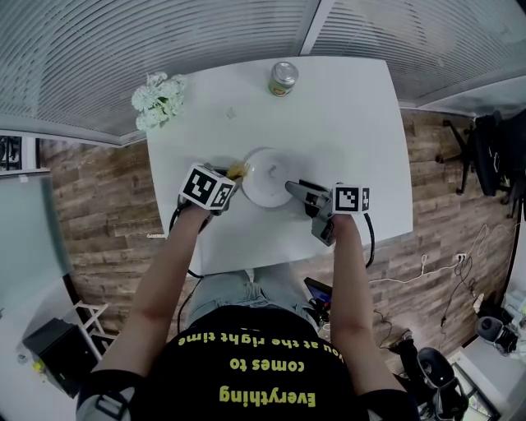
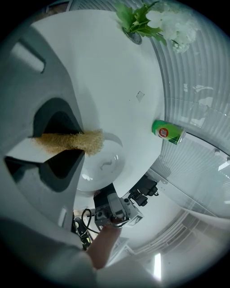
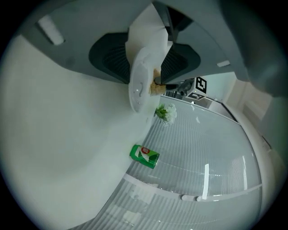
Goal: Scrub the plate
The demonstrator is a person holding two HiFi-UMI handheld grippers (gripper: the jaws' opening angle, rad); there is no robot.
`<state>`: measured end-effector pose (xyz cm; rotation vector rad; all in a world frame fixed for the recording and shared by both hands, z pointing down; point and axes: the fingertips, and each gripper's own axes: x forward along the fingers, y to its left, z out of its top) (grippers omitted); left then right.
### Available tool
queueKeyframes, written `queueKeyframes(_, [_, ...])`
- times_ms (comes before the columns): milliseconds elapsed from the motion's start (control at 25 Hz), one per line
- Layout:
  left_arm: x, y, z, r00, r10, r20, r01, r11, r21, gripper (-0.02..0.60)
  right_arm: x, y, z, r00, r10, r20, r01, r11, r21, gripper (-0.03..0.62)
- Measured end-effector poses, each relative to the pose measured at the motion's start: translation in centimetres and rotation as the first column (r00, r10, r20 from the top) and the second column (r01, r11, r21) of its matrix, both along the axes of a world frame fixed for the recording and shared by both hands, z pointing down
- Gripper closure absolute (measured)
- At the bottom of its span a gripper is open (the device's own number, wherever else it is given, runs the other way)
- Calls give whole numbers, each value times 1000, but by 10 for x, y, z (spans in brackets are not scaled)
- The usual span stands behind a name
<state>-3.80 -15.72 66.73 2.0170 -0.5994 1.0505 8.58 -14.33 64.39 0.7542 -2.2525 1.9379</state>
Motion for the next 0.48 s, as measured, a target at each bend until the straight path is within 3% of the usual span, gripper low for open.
queueKeyframes(200, [2,1,2,999,27,16,-28,1000,11,494,-20,17,3,991,-113,75,115,993,-29,514])
queueKeyframes(480, [2,1,0,1000,19,7,-19,1000,16,495,-18,5,1,1000,-12,16,12,1000,19,542])
